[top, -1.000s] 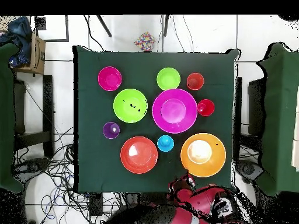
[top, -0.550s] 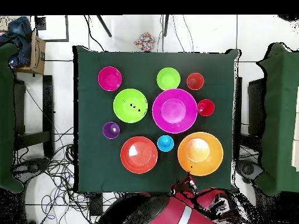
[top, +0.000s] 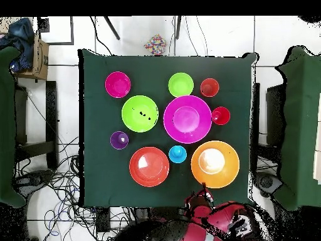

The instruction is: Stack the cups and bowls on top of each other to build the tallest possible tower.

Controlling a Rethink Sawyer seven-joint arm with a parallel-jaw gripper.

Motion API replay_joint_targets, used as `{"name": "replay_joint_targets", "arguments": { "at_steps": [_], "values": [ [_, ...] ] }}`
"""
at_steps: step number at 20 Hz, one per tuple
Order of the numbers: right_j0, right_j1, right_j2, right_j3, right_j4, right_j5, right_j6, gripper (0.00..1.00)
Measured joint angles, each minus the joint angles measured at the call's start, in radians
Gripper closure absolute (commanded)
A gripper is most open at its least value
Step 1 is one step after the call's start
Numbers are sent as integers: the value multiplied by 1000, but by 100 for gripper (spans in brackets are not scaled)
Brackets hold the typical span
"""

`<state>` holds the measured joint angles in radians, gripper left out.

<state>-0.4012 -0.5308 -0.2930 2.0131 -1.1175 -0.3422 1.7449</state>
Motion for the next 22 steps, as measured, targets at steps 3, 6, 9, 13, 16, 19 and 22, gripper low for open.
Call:
{"name": "replay_joint_targets", "arguments": {
  "at_steps": [3, 6, 9, 13, 16, 19, 22],
  "values": [
    [-25, -33, 31, 1, -22, 17, 0, 0],
    [-72, -76, 90, 11, -36, 59, 0, 0],
    [-145, -126, 173, 39, -35, 121, 0, 0],
    [-264, -193, 302, 92, -7, 226, 0, 0],
    [-341, -237, 391, 132, 35, 307, 0, 0],
    [-365, -261, 433, 148, 54, 351, 0, 0],
    [-356, -281, 458, 154, 55, 365, 0, 0]
  ]
}}
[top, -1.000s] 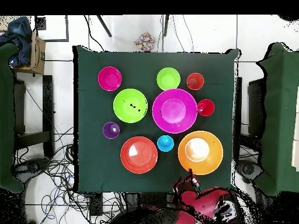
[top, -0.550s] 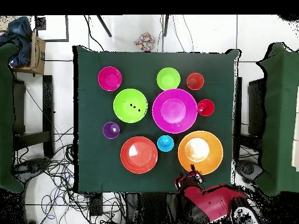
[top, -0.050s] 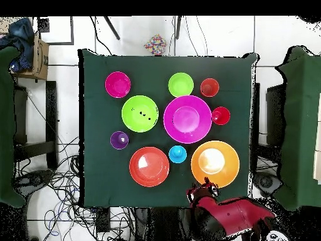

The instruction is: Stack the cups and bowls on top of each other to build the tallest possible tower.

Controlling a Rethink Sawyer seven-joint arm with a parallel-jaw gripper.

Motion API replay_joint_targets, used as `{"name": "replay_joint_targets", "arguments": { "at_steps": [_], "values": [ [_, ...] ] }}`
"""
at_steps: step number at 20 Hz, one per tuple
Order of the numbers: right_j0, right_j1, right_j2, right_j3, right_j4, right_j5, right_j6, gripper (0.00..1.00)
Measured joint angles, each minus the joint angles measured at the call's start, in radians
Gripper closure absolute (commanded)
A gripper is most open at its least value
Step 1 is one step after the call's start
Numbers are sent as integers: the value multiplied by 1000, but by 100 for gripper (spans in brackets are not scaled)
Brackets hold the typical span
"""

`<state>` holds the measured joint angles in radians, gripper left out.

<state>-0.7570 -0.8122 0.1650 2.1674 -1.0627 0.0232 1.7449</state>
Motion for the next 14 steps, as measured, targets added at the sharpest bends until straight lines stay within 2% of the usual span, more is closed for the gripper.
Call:
{"name": "replay_joint_targets", "arguments": {
  "at_steps": [14],
  "values": [
    [37, -4, 14, 0, 0, 0, 0, 0]
  ]
}}
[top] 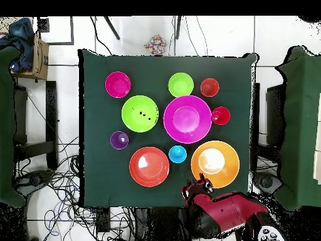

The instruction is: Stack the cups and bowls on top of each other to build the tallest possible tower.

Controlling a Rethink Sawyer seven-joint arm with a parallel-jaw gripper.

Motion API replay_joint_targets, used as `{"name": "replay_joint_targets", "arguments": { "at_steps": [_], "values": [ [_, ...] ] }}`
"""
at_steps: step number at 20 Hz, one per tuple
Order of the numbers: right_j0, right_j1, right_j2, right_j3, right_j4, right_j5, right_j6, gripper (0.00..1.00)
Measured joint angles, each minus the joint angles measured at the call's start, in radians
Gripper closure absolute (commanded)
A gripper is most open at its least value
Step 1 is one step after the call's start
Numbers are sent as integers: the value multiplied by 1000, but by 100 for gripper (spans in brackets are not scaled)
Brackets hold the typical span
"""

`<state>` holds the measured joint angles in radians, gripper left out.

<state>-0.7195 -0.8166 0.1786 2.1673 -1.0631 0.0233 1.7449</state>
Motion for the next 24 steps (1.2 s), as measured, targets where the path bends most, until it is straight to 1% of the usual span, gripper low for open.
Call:
{"name": "replay_joint_targets", "arguments": {
  "at_steps": [2, 5, 6, 7, 14, 18, 24],
  "values": [
    [5, 4, -3, 0, -1, 0, 0, 0],
    [31, 16, -21, -3, -11, 0, 0, 0],
    [42, 21, -30, -5, -13, -1, 0, 0],
    [67, 34, -50, -10, -19, -3, 0, 0],
    [131, 72, -107, -27, -32, -33, 0, 0],
    [137, 81, -122, -29, -32, -49, 0, 0],
    [130, 66, -114, -29, -31, -51, 0, 0]
  ]
}}
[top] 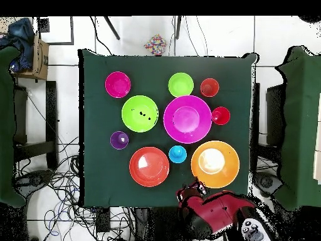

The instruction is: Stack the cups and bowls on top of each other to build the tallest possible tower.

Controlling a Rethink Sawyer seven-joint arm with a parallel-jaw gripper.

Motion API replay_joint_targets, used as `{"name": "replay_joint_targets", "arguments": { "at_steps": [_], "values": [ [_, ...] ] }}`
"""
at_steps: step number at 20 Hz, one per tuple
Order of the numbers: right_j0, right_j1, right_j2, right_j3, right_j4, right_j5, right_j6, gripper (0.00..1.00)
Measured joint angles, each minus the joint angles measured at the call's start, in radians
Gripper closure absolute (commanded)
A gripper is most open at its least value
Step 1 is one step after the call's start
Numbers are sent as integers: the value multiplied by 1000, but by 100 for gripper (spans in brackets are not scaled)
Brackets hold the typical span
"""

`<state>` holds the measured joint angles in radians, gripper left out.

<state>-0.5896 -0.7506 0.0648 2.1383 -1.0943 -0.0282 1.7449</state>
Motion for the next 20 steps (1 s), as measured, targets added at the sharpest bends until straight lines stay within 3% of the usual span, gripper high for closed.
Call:
{"name": "replay_joint_targets", "arguments": {
  "at_steps": [11, 20],
  "values": [
    [2, -35, 18, 0, 42, 0, 0, 0],
    [78, -39, 12, 0, 67, 0, 0, 0]
  ]
}}
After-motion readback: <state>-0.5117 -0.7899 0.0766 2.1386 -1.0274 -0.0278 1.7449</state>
